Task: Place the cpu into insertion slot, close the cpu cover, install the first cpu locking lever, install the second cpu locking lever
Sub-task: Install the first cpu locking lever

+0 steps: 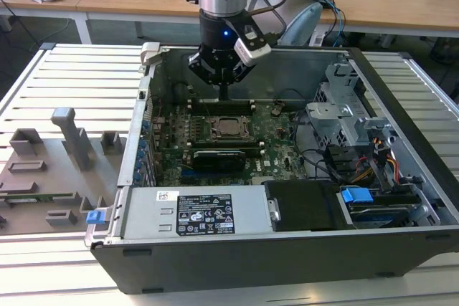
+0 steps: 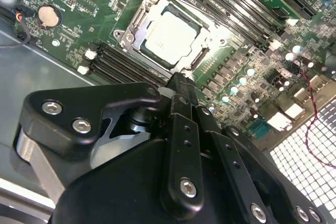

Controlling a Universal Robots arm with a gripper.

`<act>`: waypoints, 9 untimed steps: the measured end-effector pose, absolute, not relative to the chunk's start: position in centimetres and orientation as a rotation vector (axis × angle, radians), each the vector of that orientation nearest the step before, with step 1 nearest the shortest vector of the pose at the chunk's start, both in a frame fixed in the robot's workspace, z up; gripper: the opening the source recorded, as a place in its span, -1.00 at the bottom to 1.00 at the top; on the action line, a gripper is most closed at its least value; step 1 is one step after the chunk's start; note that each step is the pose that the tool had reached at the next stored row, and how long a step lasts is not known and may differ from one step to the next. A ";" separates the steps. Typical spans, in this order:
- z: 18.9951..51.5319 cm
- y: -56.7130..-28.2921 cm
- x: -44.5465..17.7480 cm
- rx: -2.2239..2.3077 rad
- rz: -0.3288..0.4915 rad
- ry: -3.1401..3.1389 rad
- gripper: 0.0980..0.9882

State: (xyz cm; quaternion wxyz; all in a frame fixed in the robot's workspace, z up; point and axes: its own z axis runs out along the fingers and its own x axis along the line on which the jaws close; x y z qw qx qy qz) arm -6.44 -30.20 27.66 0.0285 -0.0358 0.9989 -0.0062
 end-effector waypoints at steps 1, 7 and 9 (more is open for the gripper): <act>27.7 -30.2 -6.4 -0.110 -0.019 3.082 -0.98; 27.6 -30.2 -6.5 -0.104 -0.019 3.088 -0.98; 27.6 -30.2 -6.5 -0.089 -0.018 3.114 -0.98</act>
